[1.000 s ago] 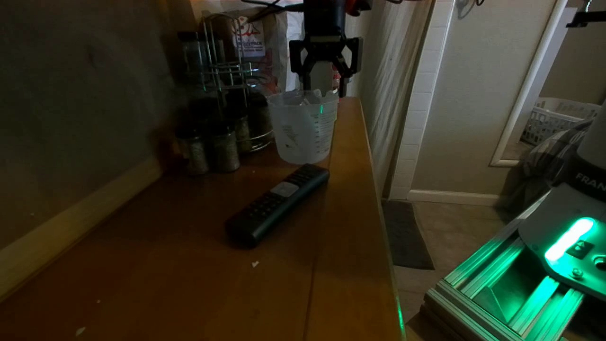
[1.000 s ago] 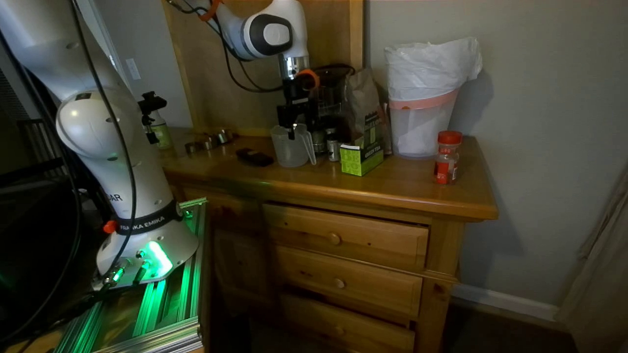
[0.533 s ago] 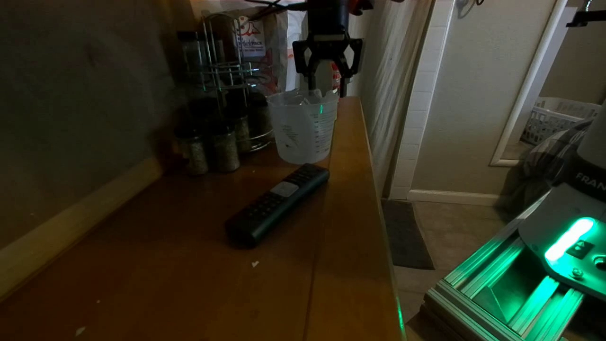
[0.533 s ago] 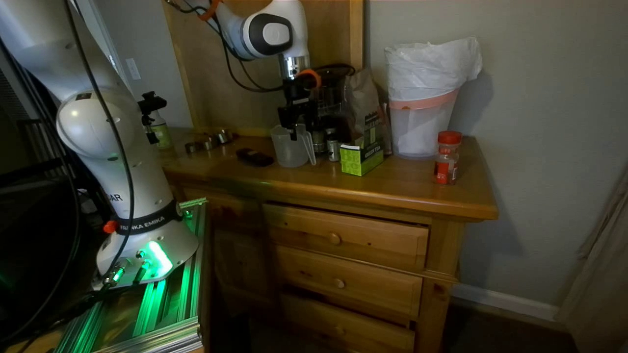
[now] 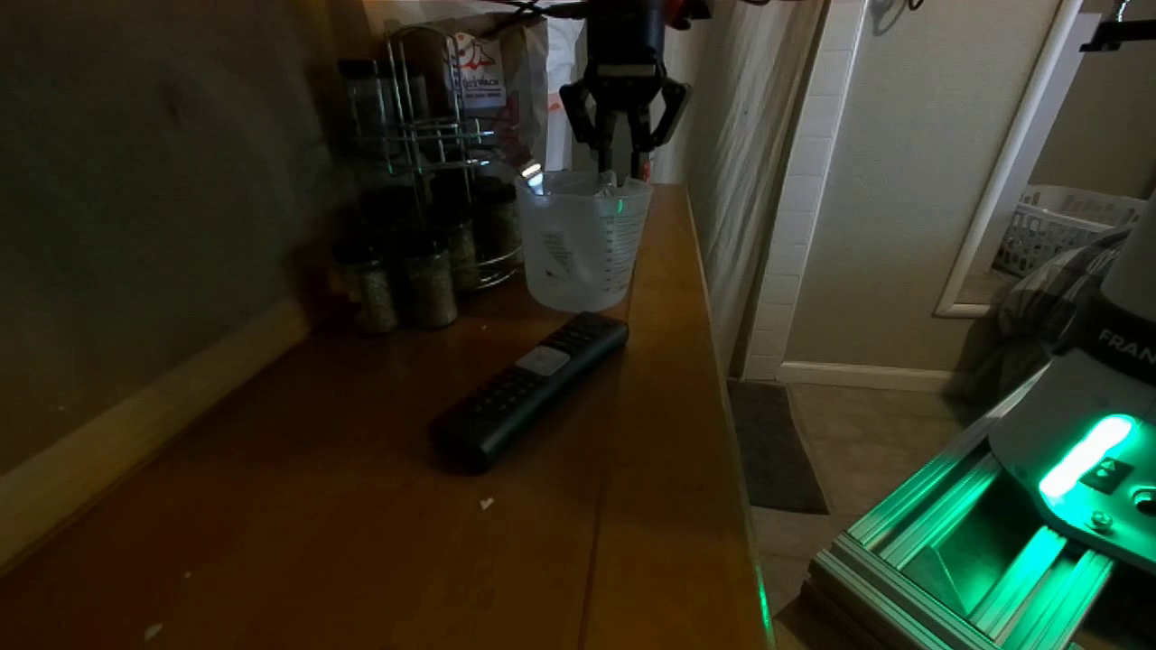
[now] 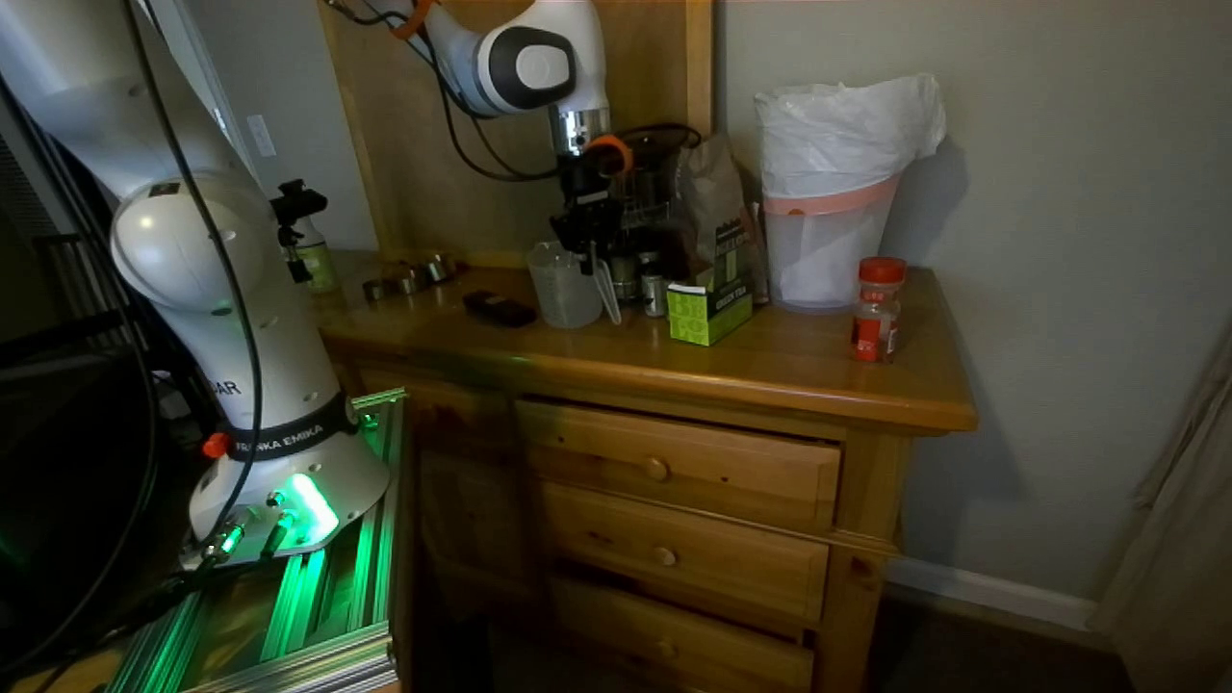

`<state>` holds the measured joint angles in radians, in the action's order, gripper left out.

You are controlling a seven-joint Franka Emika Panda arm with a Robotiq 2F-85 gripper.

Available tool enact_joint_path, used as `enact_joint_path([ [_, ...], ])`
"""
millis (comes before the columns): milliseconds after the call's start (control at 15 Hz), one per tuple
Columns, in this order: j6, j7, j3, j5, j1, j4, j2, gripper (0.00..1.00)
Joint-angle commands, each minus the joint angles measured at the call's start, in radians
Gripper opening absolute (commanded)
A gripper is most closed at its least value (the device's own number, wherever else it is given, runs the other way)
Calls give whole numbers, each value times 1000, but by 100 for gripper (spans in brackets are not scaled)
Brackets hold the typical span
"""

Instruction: Pick up the clear jar and move it to the left

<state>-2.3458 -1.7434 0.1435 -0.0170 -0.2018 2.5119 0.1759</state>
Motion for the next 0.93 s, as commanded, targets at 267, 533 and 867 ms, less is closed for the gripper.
enact_joint_path([
  [267,-10,-33,-20,-81,-19,9,16,10],
  [533,28,-15,-14,-104,-22,-15,17,10],
  [867,120,-25,-16,-142,-29,-71,-4,10],
])
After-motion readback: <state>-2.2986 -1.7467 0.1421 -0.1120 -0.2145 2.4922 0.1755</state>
